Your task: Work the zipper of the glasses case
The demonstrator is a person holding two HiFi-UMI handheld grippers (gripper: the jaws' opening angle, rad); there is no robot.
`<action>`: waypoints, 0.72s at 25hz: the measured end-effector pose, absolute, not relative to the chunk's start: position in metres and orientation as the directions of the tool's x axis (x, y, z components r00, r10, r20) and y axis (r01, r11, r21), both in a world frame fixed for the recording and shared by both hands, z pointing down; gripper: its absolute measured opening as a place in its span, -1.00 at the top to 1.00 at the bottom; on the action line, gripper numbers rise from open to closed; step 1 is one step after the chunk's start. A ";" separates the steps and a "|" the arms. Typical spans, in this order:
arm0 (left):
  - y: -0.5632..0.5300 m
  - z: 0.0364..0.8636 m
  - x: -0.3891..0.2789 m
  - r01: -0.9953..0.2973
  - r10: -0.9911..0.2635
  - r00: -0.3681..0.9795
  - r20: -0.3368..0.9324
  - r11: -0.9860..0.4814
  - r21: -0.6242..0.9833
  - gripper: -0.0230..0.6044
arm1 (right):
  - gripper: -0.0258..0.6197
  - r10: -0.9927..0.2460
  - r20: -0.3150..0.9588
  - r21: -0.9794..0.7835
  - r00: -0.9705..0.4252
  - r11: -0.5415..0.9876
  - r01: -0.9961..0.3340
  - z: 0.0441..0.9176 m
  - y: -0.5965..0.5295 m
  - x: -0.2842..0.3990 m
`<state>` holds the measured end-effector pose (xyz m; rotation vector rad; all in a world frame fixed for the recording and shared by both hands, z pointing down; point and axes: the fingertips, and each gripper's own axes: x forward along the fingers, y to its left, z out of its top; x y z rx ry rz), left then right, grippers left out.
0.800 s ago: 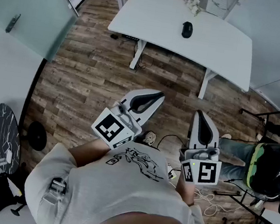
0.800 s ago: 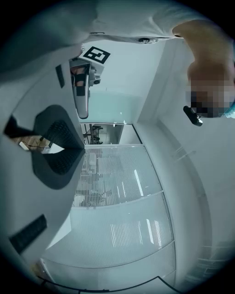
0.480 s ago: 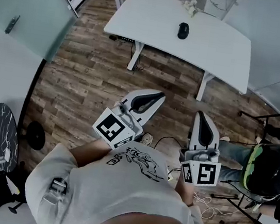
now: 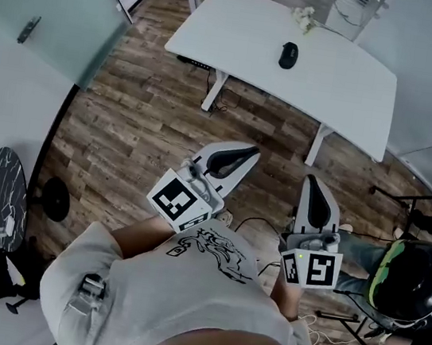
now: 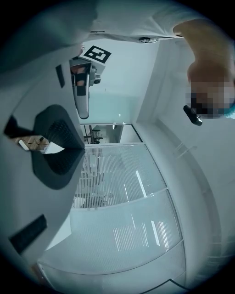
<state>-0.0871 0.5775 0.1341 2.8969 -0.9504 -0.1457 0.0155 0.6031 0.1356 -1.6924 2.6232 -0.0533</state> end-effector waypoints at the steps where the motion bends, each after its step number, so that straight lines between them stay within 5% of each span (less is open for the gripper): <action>1: 0.573 0.134 -0.087 -0.588 -0.597 0.799 -0.064 -0.800 0.116 0.86 | 0.91 -0.910 0.001 -0.040 -0.416 0.415 -0.909 0.135 0.598 0.016; 18: 0.405 0.137 -0.098 -0.585 -0.596 0.799 -0.084 -0.801 0.126 0.86 | 0.91 -0.909 0.017 -0.047 -0.416 0.415 -0.909 0.142 0.430 0.003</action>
